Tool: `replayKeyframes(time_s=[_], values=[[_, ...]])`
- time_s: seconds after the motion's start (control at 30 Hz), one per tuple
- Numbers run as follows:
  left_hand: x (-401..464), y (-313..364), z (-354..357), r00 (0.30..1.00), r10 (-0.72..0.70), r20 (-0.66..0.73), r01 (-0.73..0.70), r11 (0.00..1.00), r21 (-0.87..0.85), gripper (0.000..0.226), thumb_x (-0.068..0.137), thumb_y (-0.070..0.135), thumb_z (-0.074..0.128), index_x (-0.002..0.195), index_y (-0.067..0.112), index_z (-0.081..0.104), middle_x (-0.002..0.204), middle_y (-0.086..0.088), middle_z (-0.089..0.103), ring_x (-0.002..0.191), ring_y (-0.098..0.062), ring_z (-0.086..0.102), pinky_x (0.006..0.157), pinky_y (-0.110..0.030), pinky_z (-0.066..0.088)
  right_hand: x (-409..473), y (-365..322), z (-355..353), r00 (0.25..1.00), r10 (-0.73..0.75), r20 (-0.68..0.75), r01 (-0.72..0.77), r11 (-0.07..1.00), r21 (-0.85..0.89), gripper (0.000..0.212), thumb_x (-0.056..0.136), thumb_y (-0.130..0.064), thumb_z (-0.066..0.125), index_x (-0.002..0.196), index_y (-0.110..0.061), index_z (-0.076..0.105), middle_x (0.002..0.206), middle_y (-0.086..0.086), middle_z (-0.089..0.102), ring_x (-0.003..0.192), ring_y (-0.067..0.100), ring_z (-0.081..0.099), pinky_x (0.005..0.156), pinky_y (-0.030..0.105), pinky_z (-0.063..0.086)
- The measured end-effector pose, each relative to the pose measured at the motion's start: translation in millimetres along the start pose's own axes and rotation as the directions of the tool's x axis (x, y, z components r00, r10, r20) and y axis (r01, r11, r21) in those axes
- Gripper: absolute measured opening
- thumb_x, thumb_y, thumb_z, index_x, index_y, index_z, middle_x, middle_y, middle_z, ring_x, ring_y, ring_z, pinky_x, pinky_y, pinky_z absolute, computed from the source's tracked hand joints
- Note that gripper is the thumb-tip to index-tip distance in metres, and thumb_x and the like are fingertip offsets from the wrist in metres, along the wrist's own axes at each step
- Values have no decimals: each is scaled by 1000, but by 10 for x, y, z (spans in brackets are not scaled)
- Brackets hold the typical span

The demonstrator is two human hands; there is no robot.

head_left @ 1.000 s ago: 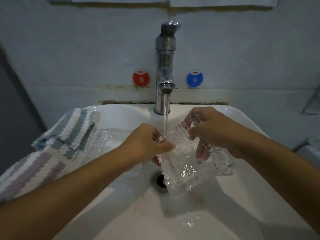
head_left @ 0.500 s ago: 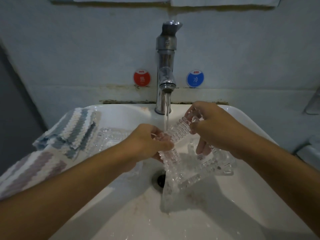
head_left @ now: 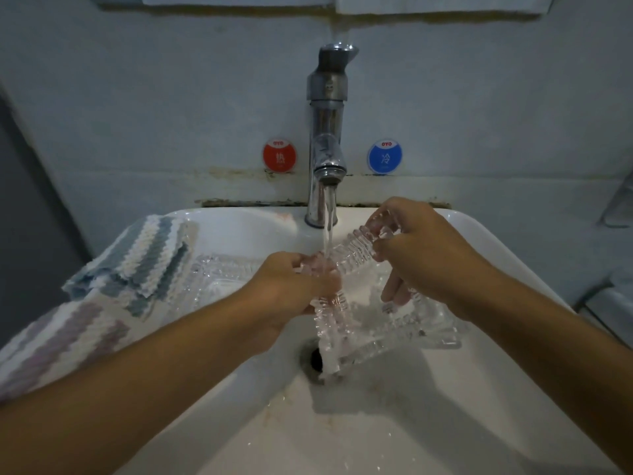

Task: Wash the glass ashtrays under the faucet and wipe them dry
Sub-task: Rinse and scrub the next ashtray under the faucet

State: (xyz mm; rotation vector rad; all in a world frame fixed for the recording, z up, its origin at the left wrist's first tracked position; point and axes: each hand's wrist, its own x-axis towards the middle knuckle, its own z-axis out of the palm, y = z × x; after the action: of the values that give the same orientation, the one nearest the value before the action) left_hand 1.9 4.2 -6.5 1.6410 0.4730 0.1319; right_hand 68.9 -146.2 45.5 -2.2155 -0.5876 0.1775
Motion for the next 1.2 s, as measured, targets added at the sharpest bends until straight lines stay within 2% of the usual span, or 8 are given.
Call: replayKeyframes(time_s=[0.13, 0.27, 0.4, 0.6, 0.77, 0.87, 1.0, 1.2], values=[[-28, 26, 31, 996, 36, -77, -33, 999, 40, 13, 97, 21, 64, 96, 12, 74, 89, -5, 76, 72, -17, 68, 56, -20, 51, 10, 1, -7, 999, 43, -14, -42, 998, 51, 25, 97, 1, 49, 114, -16, 56, 103, 8, 63, 50, 25, 70, 52, 36, 61], [-73, 26, 94, 997, 32, -75, -34, 999, -29, 23, 102, 15, 52, 98, 6, 73, 75, -4, 76, 53, -5, 64, 44, -13, 44, 5, 0, 2, 998, 54, -24, -52, 997, 50, 24, 97, 2, 49, 113, -14, 56, 97, 9, 64, 51, 28, 71, 60, 47, 63], [-95, 0, 88, 996, 57, -74, -65, 992, -110, 8, 94, 7, 66, 100, 2, 70, 83, -9, 75, 64, -17, 72, 57, -24, 59, -9, -4, 28, 999, 45, -21, -44, 998, 50, 22, 97, 2, 48, 111, -13, 57, 92, 11, 65, 52, 28, 71, 57, 44, 63], [-93, 33, 50, 990, 115, -88, -109, 992, 66, 18, 99, 16, 62, 93, 3, 73, 84, -10, 77, 68, -18, 72, 63, -24, 54, -17, -12, 27, 999, 45, -28, -42, 996, 75, 21, 96, 2, 46, 105, -12, 58, 88, 12, 67, 52, 31, 71, 60, 51, 62], [-111, 58, 80, 987, 84, -135, -63, 987, 150, 26, 102, 20, 54, 93, 3, 73, 69, -1, 60, 46, -6, 40, 51, -21, 33, -17, -15, 25, 998, 33, -59, -28, 997, 75, 19, 96, 1, 49, 101, -14, 59, 89, 8, 66, 51, 29, 71, 61, 49, 63], [-143, 83, 71, 992, 13, -128, -7, 999, 50, 22, 101, 16, 55, 93, 2, 70, 57, 7, 62, 45, -3, 54, 54, -19, 43, -30, 1, 46, 996, 25, -85, -17, 996, 93, 21, 95, 1, 48, 97, -16, 58, 90, 8, 65, 50, 28, 70, 57, 45, 62], [-231, 59, 102, 988, -108, 111, 114, 993, -41, 28, 103, 27, 53, 109, 3, 67, 95, -7, 78, 93, -29, 74, 90, -47, 57, 3, 27, 47, 991, 56, -125, -37, 988, 150, 21, 98, -2, 50, 111, -18, 58, 97, 8, 65, 52, 26, 71, 61, 44, 63], [-278, 90, 127, 948, -178, 263, 216, 969, -123, 14, 100, 9, 56, 110, 8, 66, 100, -10, 77, 77, -27, 75, 57, -33, 60, 72, 69, 12, 980, 71, -185, -38, 984, 176, 26, 97, 0, 51, 116, -16, 58, 99, 10, 66, 52, 27, 71, 60, 44, 63]])
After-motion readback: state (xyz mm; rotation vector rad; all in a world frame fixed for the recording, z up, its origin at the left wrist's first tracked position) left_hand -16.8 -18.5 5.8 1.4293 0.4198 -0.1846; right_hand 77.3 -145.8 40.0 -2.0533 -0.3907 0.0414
